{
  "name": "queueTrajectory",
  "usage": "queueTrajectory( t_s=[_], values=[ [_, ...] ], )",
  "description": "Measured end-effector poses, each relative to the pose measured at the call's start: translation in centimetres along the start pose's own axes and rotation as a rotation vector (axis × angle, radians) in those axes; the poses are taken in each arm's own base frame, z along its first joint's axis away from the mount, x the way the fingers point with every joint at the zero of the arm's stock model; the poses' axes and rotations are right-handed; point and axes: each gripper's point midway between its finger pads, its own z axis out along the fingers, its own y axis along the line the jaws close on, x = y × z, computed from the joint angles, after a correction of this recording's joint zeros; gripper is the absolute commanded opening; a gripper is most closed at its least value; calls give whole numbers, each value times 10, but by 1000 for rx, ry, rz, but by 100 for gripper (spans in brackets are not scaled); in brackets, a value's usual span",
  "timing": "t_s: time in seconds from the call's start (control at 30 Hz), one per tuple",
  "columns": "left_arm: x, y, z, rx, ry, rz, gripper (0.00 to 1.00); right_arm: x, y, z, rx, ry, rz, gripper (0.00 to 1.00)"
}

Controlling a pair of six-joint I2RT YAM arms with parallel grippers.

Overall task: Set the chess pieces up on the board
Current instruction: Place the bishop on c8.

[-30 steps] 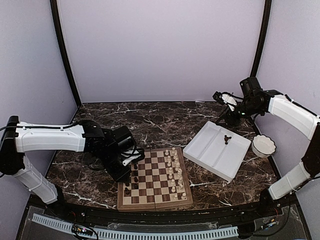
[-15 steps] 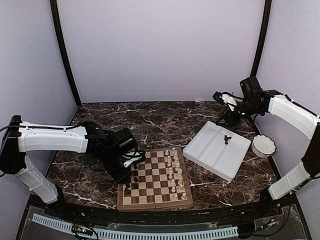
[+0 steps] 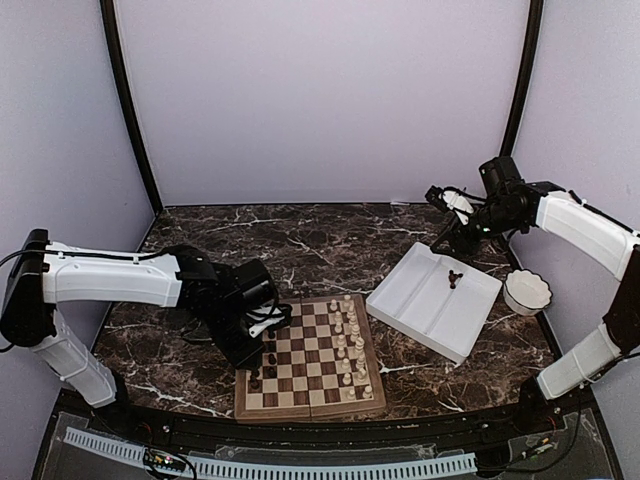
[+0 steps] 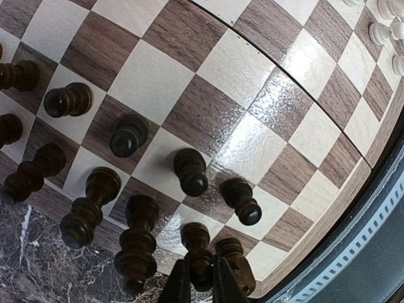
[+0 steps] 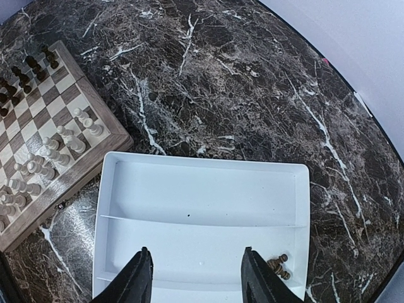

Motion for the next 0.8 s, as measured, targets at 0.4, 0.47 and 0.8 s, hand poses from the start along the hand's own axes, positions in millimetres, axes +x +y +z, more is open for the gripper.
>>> queueTrajectory(
  t_s=[0.4, 0.47, 0.8],
  values=[
    [1, 1, 0, -11, 3, 3, 21, 0, 0, 0, -2, 0, 0, 50],
    [2, 1, 0, -12, 5, 2, 23, 0, 0, 0, -1, -1, 0, 50],
    [4, -3, -10, 8, -8, -10, 33, 1, 0, 0, 0, 1, 0, 50]
  ],
)
